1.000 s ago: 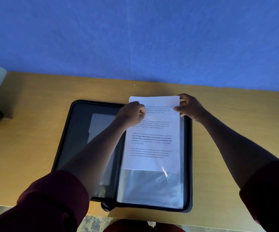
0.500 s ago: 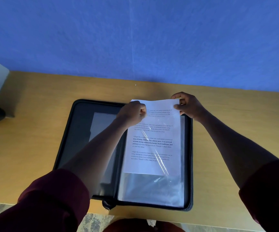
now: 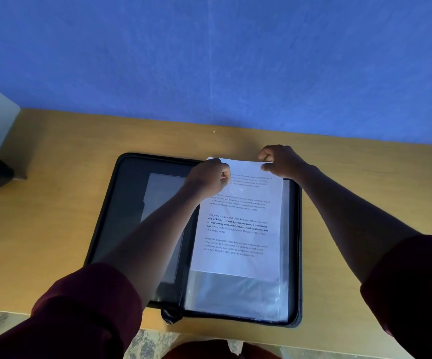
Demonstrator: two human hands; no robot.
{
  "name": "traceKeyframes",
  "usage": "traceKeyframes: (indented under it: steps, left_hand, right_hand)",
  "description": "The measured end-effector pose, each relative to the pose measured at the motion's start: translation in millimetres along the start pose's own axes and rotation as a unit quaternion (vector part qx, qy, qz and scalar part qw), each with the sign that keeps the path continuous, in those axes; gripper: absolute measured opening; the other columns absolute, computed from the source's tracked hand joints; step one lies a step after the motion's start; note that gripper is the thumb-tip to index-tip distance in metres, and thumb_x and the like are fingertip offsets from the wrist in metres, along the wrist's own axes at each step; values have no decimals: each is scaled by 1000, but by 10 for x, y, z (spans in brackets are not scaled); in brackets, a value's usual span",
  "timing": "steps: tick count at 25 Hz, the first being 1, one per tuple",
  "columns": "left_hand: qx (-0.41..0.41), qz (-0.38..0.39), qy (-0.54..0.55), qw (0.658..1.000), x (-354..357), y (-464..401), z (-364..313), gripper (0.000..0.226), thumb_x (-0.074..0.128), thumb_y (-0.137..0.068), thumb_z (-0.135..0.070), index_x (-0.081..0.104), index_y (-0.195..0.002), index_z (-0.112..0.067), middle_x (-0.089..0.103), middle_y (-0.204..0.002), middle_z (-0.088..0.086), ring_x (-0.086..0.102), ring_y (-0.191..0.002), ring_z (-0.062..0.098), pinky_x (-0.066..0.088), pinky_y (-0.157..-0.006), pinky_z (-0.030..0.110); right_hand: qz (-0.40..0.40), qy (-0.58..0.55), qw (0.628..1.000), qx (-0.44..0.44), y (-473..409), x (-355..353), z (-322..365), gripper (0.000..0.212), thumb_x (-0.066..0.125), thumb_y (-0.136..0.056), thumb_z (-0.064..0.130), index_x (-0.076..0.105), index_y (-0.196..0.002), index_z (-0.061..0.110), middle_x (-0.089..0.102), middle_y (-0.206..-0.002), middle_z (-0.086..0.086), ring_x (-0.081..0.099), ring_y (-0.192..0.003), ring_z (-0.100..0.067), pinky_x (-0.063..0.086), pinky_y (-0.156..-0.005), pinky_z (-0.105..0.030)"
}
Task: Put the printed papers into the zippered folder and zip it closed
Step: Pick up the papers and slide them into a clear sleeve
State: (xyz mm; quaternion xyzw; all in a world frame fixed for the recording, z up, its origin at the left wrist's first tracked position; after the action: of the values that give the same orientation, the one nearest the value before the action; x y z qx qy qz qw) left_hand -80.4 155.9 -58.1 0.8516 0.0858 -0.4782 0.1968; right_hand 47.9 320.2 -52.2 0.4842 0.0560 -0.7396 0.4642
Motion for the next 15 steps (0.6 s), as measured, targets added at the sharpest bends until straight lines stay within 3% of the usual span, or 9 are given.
traceKeyframes:
  steps: [4, 8, 15]
  left_hand:
    - [2, -3, -24, 1000, -19, -19, -12, 10, 60, -88, -21, 69, -85, -24, 66, -89, -10, 65, -81, 16, 56, -71, 33]
    - [4, -6, -50, 999, -45, -59, -33, 11, 59, -87, -21, 70, -86, -24, 66, -94, -7, 65, -83, 20, 48, -68, 29]
    - [7, -23, -101, 995, -144, -131, -134, 17, 55, -87, -13, 70, -83, -21, 68, -92, -3, 64, -81, 24, 45, -65, 30]
  right_hand:
    - [4, 55, 998, -31, -84, 116, 223, 31, 62, -86, -1, 71, -111, 16, 71, -111, -6, 65, -99, -25, 53, -82, -33]
    - [30, 50, 996, -61, -46, 133, 279, 33, 61, -88, -4, 72, -106, 21, 71, -98, -1, 65, -87, -20, 48, -70, -26]
    - [105, 61, 989, -80, 15, 190, 308, 35, 65, -88, 1, 71, -110, 28, 70, -95, 1, 66, -88, -16, 55, -80, -34]
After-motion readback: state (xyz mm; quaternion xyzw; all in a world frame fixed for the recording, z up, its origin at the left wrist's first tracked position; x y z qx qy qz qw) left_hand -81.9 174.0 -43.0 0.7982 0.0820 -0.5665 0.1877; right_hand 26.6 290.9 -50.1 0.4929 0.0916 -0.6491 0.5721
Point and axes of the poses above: each hand's wrist, its own y-axis away from the middle knuckle, its own x-axis out of the palm, z = x × y, the point moved 7 cm from there along -y, towards the middle knuckle
